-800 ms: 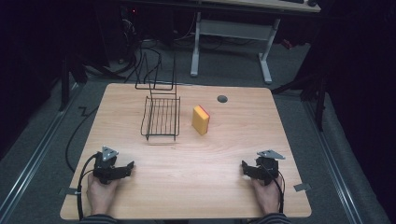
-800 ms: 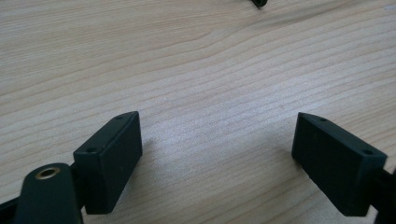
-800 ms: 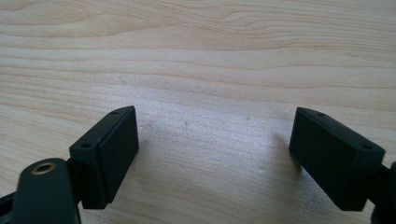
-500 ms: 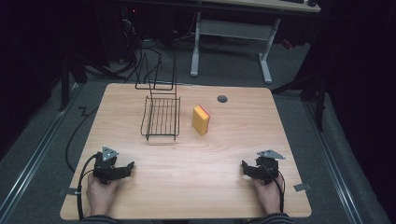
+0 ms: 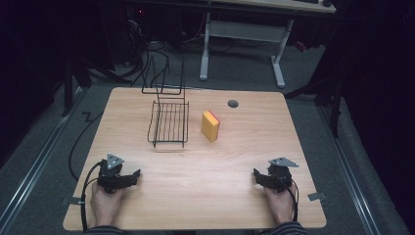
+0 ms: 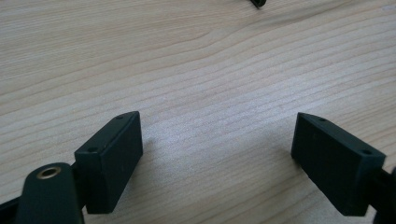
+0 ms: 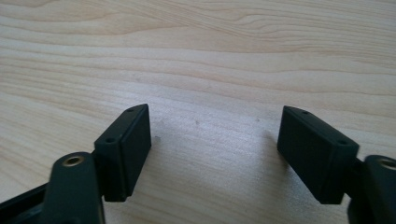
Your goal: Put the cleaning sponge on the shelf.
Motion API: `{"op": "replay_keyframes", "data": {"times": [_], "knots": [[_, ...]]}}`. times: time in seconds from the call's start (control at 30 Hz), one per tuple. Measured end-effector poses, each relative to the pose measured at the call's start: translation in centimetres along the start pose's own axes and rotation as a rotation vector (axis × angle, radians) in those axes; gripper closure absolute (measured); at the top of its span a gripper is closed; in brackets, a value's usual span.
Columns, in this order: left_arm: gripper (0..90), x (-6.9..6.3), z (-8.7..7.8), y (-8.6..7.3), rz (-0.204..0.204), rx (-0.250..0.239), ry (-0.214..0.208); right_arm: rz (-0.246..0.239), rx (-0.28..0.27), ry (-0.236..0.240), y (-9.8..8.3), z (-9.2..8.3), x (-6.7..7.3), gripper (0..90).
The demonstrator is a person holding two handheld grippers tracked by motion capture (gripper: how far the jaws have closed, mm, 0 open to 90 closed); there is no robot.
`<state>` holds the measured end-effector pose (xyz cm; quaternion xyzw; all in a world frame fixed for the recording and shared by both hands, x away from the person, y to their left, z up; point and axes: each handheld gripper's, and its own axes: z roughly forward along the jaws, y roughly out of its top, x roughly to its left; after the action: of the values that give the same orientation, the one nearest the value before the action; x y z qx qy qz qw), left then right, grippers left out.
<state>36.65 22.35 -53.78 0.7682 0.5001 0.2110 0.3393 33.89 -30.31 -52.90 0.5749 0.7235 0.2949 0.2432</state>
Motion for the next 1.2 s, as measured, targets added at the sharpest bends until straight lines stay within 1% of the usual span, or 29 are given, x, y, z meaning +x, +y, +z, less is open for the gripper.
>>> {"op": "replay_keyframes", "data": {"times": [0.07, 0.13, 0.17, 0.3, 0.37, 0.4, 0.47, 0.5, 0.57, 0.7, 0.73, 0.87, 0.9, 0.93, 1.03, 1.07, 1.2], "knots": [[17.1, 0.0, 0.0, 0.0, -0.001, 0.0, 0.0, -0.01, 0.006, 0.008, 0.1, -0.1, 0.0, 27.3], [17.1, 0.0, 0.0, 0.0, 0.0, 0.0, 0.0, -0.005, 0.001, 0.016, 0.1, -0.2, 0.1, 27.3], [17.1, 0.0, 0.0, 0.0, 0.0, 0.0, 0.0, -0.009, -0.014, 0.021, 0.2, -0.4, 0.1, 27.5], [17.1, 0.0, 0.0, 0.0, 0.001, 0.001, 0.0, -0.013, -0.024, 0.036, 0.4, -0.8, 0.1, 27.6], [17.2, 0.0, 0.0, 0.0, 0.0, 0.0, 0.0, -0.022, -0.044, 0.049, 0.8, -1.3, 0.2, 27.8], [17.2, 0.0, 0.0, 0.0, 0.0, 0.0, 0.0, -0.022, -0.044, 0.049, 0.8, -1.3, 0.2, 27.8], [17.2, 0.0, 0.0, 0.0, 0.0, 0.0, 0.0, -0.028, -0.062, 0.055, 1.1, -1.8, 0.3, 28.4], [17.2, 0.0, 0.0, 0.0, 0.0, 0.0, 0.0, -0.024, -0.073, 0.063, 1.3, -1.9, 0.4, 28.5], [17.2, 0.0, 0.0, 0.0, 0.0, 0.0, 0.0, -0.032, -0.082, 0.07, 1.7, -2.2, 0.4, 28.5], [17.1, 0.0, 0.0, 0.0, -0.001, 0.0, 0.0, -0.031, -0.108, 0.091, 2.5, -2.7, 0.7, 28.9], [17.1, 0.0, 0.0, 0.0, -0.001, 0.0, 0.0, -0.041, -0.113, 0.095, 2.7, -2.7, 0.7, 29.1], [17.2, 0.0, 0.0, 0.0, 0.0, 0.0, 0.0, -0.053, -0.134, 0.107, 3.6, -2.9, 1.0, 29.5], [17.2, 0.0, 0.0, 0.0, -0.001, 0.0, 0.0, -0.06, -0.142, 0.114, 4.2, -3.0, 1.2, 29.5], [17.2, 0.0, 0.0, 0.0, -0.001, 0.0, 0.0, -0.06, -0.142, 0.114, 4.2, -3.0, 1.2, 29.5], [17.2, 0.0, 0.0, 0.0, -0.001, 0.0, -0.001, -0.062, -0.157, 0.134, 5.1, -3.0, 1.6, 29.7], [17.2, 0.0, 0.0, 0.0, -0.002, -0.001, 0.0, -0.073, -0.16, 0.139, 5.4, -2.9, 1.6, 29.7], [17.2, 0.0, 0.0, 0.0, -0.004, -0.002, -0.002, -0.083, -0.17, 0.155, 6.5, -2.7, 2.2, 30.0]]}}
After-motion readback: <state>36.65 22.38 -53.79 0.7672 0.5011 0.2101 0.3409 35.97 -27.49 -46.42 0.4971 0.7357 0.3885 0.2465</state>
